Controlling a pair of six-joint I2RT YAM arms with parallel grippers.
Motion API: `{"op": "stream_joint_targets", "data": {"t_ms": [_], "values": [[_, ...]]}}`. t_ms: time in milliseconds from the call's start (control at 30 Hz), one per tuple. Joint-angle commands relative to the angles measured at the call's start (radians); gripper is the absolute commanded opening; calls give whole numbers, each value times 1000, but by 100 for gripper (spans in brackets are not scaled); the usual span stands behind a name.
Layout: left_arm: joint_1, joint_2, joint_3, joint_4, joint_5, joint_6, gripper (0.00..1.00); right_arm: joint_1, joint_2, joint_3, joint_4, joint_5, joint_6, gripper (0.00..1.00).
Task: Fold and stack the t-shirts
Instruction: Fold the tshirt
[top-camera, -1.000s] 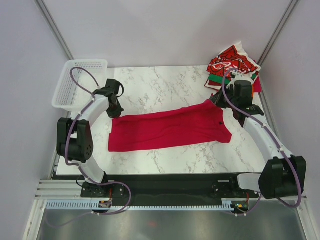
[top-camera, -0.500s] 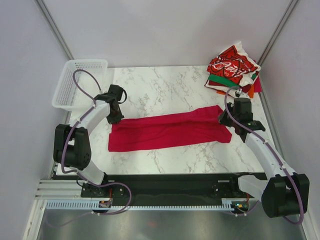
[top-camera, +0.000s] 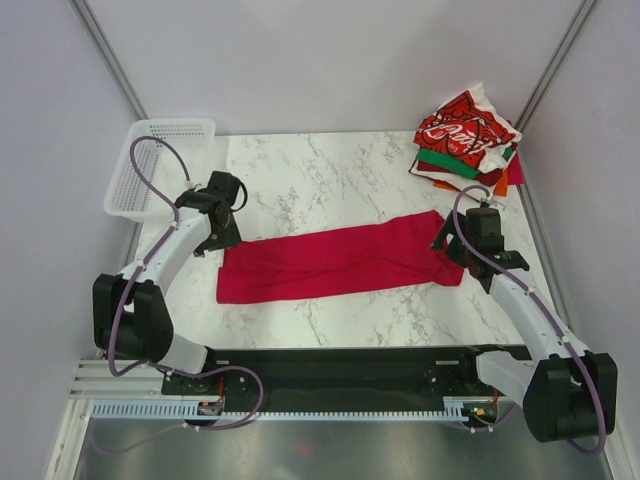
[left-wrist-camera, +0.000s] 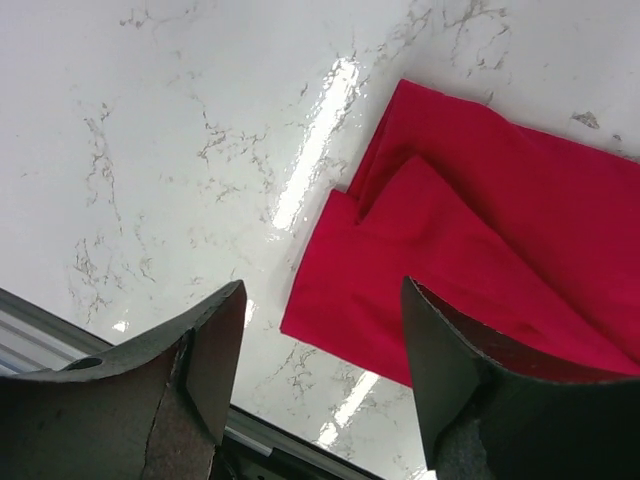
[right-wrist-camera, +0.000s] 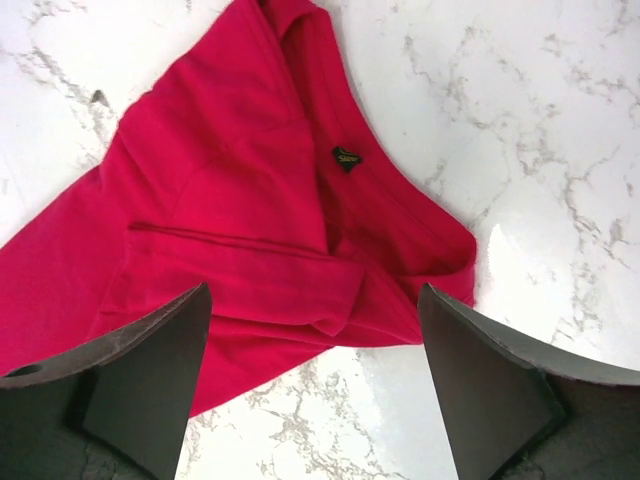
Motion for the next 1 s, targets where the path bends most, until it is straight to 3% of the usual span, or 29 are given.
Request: {"op": "stream_joint_targets", "data": {"t_ms": [0, 200, 500, 800, 967], "values": [[-33, 38, 45, 14, -12, -27, 70, -1, -15, -7, 71, -67, 27, 91], [-90, 157, 54, 71, -20, -108, 67, 63, 71, -30, 149, -104, 40, 89], [-100, 296, -6, 163, 19, -111, 61, 118, 382, 47, 243, -81, 65, 88], [-222, 264, -168, 195, 53, -163, 59, 184, 882, 485, 206, -83, 100, 93], [-403, 157, -306, 195, 184, -261, 59, 201, 1185, 1014, 105, -124, 113, 94]]}}
